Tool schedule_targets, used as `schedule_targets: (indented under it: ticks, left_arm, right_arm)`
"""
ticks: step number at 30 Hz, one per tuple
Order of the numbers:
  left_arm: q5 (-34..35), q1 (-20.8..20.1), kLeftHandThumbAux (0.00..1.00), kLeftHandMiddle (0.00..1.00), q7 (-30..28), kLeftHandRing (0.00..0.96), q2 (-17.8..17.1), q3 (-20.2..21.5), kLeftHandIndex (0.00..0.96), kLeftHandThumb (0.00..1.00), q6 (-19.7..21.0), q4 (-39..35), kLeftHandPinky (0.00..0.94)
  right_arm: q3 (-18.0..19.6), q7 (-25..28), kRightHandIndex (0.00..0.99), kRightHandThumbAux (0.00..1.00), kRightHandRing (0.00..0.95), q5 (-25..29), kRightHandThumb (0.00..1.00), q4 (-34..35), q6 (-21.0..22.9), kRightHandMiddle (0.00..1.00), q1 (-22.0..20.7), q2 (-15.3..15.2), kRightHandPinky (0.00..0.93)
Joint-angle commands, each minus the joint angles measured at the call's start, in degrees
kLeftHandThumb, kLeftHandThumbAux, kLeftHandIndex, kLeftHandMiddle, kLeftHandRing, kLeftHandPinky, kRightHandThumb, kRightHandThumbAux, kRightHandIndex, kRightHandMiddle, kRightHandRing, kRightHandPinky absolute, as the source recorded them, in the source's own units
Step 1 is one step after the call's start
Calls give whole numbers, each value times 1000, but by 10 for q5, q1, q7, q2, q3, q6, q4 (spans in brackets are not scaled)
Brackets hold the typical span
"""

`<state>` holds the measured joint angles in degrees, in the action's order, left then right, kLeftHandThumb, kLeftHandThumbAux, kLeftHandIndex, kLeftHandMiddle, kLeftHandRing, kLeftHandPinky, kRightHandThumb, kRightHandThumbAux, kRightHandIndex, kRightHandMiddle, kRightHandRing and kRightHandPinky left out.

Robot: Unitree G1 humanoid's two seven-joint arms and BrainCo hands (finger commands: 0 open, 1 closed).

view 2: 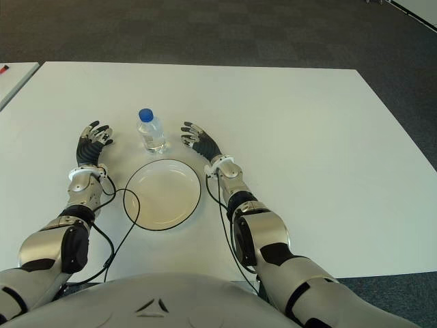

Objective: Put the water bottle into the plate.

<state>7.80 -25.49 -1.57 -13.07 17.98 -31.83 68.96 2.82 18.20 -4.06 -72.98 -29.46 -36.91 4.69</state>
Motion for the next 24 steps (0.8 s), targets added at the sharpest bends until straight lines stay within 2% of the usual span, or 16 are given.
schedule_targets:
  ticks: [1,17,24]
  left_arm:
    - [-16,7,687,258,-8,267,-2,-15,171,278,31,20,319]
    - [-36,11,703,246,-18,255,-21,-42,166,207,64,41,281]
    - [-30,13,708,258,-23,270,-17,-38,168,213,75,43,313]
  right_arm:
    - [1,-3,72,644,149,12,98,0,-2,136,19,46,200]
    - [4,-5,65,642,129,17,76,-4,5,121,25,46,180]
    - [5,-2,65,640,126,21,88,-6,2,119,26,47,171]
